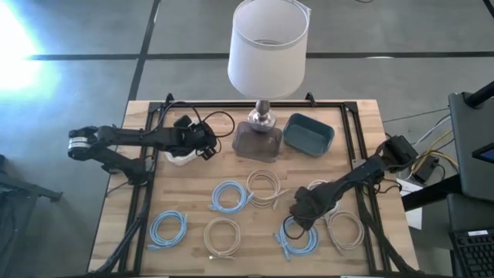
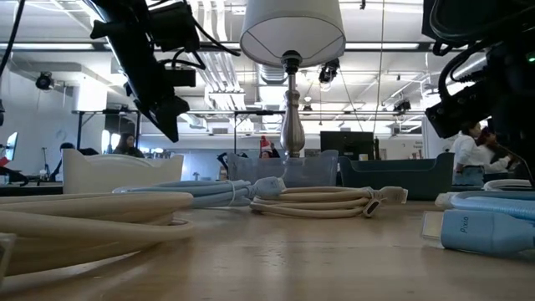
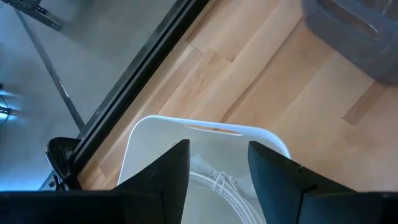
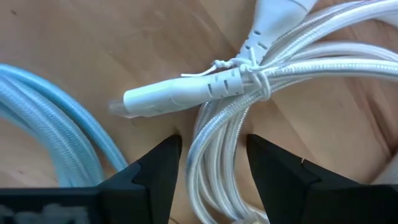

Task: Sort HDMI cables
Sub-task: Put the white HDMI cable into the white bin

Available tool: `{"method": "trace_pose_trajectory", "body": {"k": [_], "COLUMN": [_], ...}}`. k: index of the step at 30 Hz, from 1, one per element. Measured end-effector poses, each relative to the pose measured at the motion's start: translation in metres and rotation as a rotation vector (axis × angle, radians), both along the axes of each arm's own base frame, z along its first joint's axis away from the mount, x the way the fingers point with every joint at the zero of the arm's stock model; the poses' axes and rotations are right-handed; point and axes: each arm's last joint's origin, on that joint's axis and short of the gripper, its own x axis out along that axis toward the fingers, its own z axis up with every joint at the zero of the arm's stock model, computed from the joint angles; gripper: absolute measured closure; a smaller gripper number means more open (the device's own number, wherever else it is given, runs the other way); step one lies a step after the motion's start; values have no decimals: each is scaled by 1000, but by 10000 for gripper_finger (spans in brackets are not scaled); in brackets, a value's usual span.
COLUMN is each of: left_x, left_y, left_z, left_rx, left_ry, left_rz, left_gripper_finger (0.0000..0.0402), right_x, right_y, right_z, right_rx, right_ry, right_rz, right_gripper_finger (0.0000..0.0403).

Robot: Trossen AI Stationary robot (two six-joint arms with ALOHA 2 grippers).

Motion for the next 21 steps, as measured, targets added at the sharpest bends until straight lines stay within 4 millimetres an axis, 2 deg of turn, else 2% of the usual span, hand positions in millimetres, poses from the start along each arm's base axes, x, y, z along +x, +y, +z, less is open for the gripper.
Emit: {"method": "trace_pose_trajectory", "body": {"k": [5,13,21], "left_x": [0,7,28], "left_y": [0,0,-5], "left_z": [0,3,13], "left_rx": [0,-38,-195], "left_ry": [-2,-89,-316], "left_rz": [-1,-38,-272], "left_gripper_finger": [234,234,234], "right_x": [3,7,29], "right_y": [1,2,9], "right_z": [1,4,30], "right_rx": [9,0,-63], "right_ry": [-17,-45,-174], "right_rz": [80,111,220], "right_gripper_finger": [261,373,373]}}
